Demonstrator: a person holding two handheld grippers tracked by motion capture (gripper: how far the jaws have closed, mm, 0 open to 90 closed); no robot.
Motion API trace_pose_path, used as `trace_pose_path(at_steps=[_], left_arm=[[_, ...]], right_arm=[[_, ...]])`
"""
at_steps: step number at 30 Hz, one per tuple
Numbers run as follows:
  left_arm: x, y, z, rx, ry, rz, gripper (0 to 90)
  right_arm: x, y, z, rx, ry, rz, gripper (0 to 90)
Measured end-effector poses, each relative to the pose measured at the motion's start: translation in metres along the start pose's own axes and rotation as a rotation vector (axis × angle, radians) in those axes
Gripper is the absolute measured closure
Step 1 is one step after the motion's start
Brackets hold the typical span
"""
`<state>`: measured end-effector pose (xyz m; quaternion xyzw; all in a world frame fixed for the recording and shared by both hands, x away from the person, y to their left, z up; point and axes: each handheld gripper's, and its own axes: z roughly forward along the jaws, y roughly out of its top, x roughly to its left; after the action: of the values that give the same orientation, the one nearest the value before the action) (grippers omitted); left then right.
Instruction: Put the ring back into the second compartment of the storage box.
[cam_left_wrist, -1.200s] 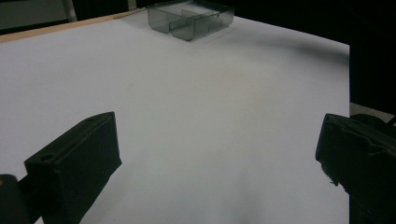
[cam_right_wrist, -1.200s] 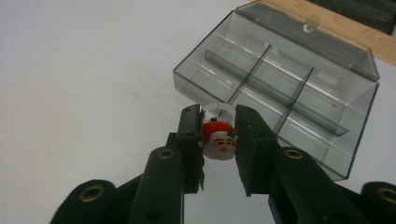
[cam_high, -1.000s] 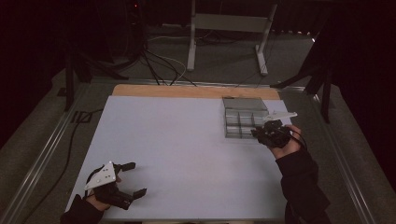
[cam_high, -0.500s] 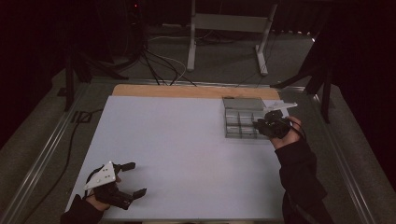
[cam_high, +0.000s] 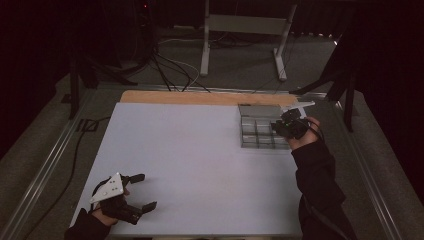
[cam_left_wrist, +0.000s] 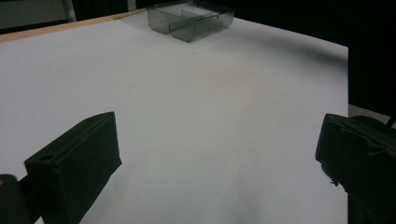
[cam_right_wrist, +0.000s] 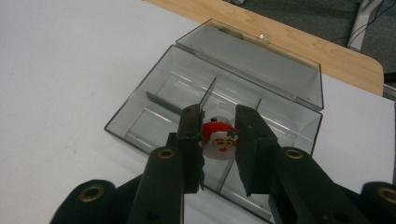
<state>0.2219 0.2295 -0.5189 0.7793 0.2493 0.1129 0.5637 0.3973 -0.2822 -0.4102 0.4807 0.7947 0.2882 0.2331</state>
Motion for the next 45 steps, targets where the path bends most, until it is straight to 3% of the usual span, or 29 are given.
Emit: trace_pose_path(at_steps=[9,19,45], left_arm=[[0.000,0.000,0.000,-0.001,0.000,-0.001,0.3],[0.000,0.000,-0.001,-0.001,-0.001,-0.001,0.3],[0.000,0.000,0.000,-0.001,-0.003,-0.001,0.3]], right_arm=[[-0.008,0.005,0.012,0.004,-0.009,0.030,72.2],[-0.016,0.009,0.038,0.034,-0.023,0.072,72.2],[-0.018,0.002,0.089,0.097,-0.007,0.128,72.0]])
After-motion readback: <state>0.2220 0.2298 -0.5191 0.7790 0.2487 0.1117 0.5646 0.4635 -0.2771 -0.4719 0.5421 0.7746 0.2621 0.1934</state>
